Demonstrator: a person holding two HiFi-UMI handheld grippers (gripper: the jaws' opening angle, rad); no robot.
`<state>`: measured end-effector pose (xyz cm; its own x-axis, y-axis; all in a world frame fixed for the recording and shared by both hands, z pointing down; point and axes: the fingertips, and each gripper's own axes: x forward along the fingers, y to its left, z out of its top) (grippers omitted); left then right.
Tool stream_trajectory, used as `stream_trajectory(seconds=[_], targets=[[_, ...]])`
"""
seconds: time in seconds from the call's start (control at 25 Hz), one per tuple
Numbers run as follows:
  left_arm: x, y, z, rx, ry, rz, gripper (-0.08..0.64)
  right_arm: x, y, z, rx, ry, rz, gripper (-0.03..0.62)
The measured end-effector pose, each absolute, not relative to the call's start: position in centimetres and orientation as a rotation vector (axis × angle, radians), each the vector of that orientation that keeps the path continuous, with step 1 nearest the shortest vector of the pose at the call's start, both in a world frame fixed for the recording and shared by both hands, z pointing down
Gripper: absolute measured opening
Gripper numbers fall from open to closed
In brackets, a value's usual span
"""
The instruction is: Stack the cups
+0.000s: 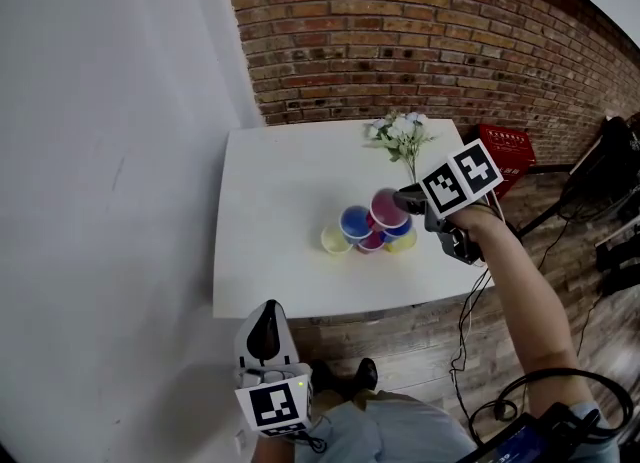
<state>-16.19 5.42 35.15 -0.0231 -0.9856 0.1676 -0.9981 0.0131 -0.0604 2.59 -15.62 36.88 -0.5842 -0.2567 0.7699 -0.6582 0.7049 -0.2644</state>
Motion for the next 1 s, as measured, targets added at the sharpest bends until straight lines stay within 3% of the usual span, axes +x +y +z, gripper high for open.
stream_trajectory(seconds=[0.76,1.0], targets=[[-17.08,5.74,35.47,2.129,-2.196,0.252,0.009,2.86,-15.96,37.79,0.703,-2.159,0.681,0.037],[-17.09,5.70,35.23,2.130,-2.197,0.252,0.009,2.64,-15.90,37.17,0.690,-2.178,0.666,0.081]])
